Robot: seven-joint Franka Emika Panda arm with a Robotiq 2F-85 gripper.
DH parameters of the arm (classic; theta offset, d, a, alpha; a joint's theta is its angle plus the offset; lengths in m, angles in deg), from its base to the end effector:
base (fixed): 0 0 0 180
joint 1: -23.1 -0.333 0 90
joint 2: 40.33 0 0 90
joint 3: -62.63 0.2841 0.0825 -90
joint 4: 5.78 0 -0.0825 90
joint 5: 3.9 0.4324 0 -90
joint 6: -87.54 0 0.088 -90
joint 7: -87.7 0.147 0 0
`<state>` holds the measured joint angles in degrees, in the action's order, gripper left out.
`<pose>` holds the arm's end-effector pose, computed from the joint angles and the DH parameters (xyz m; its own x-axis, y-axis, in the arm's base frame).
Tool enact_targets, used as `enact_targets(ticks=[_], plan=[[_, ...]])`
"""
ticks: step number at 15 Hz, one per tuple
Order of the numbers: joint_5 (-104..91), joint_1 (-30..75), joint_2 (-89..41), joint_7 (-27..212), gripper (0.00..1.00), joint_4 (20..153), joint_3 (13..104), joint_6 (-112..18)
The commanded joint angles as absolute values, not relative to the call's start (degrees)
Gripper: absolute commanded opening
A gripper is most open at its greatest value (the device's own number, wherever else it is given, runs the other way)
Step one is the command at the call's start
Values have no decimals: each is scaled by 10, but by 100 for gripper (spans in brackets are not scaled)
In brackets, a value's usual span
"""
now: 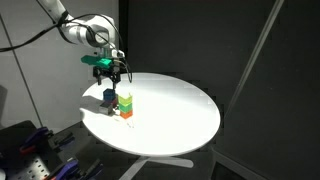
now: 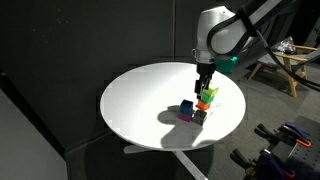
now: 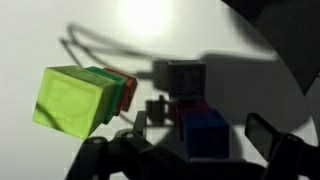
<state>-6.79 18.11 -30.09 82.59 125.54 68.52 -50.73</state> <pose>0.5348 0.1035 0.1592 0.9488 0.3106 -0.0573 0.3115 -0.9502 0.0081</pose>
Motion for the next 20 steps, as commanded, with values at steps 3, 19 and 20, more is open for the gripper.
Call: enact_targets(ticks=[3, 19, 20], plan=[[-63, 180, -290, 824, 100, 1245, 686, -531], [-86, 149, -230, 882, 100, 1209, 682, -577], [-85, 148, -226, 884, 100, 1208, 682, -579]])
